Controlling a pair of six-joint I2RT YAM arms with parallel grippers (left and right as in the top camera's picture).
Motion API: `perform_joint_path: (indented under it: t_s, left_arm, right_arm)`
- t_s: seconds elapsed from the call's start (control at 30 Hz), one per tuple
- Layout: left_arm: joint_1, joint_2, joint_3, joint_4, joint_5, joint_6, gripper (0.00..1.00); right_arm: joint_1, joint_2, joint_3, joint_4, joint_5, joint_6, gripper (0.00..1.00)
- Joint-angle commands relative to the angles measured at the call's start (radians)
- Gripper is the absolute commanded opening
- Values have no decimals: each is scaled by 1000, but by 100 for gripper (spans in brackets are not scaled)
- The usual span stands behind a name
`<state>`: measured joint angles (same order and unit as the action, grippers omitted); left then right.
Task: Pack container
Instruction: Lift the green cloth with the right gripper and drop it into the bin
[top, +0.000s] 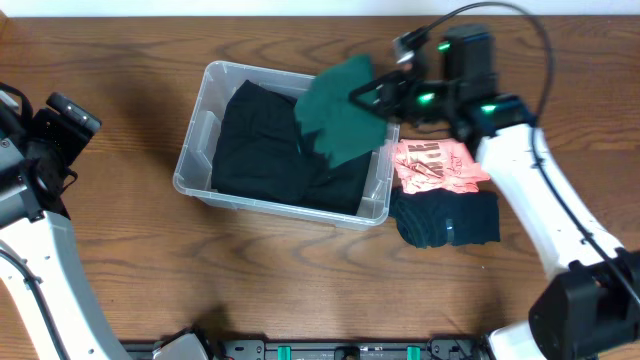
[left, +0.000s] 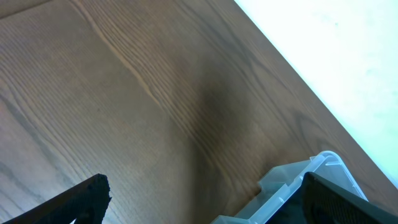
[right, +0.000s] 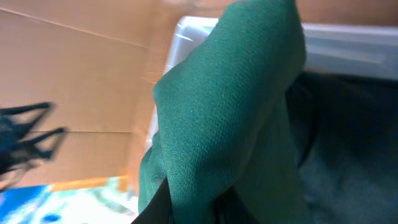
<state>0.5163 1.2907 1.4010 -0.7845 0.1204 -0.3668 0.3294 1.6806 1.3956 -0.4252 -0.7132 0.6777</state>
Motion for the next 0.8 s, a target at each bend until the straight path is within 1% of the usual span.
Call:
perform_joint_path:
  t_s: [0.0, 0.07, 0.13, 0.4, 0.43, 0.47, 0.53, 0.6, 0.7, 0.77]
  left_arm:
    - [4, 2, -3, 0, -6, -2, 98]
    - [4, 2, -3, 0, -6, -2, 98]
    - [4, 2, -3, 0, -6, -2, 98]
    - [4, 2, -3, 0, -6, -2, 98]
    - [4, 2, -3, 0, -6, -2, 98]
    - [4, 2, -3, 0, -6, -2, 98]
    - [4, 2, -3, 0, -6, -2, 98]
    - [4, 2, -3, 0, -6, -2, 98]
    - [4, 2, -3, 0, -6, -2, 98]
    - [4, 2, -3, 0, -6, -2, 98]
  right_arm:
    - [76, 33, 1, -16, 225, 2, 1]
    - [114, 54, 1, -55, 361, 2, 1]
    - [134, 76, -1, -79, 438, 2, 1]
    - [134, 199, -4, -196, 465, -11, 1]
    - [133, 208, -4, -210, 478, -25, 4]
    - [132, 215, -4, -228, 505, -29, 12]
    - [132, 213, -4, -241, 546, -53, 23]
    - [132, 197, -3, -231, 557, -99, 31]
    - [132, 153, 0, -209, 557, -168, 41]
    - [128, 99, 5, -205, 572, -220, 52]
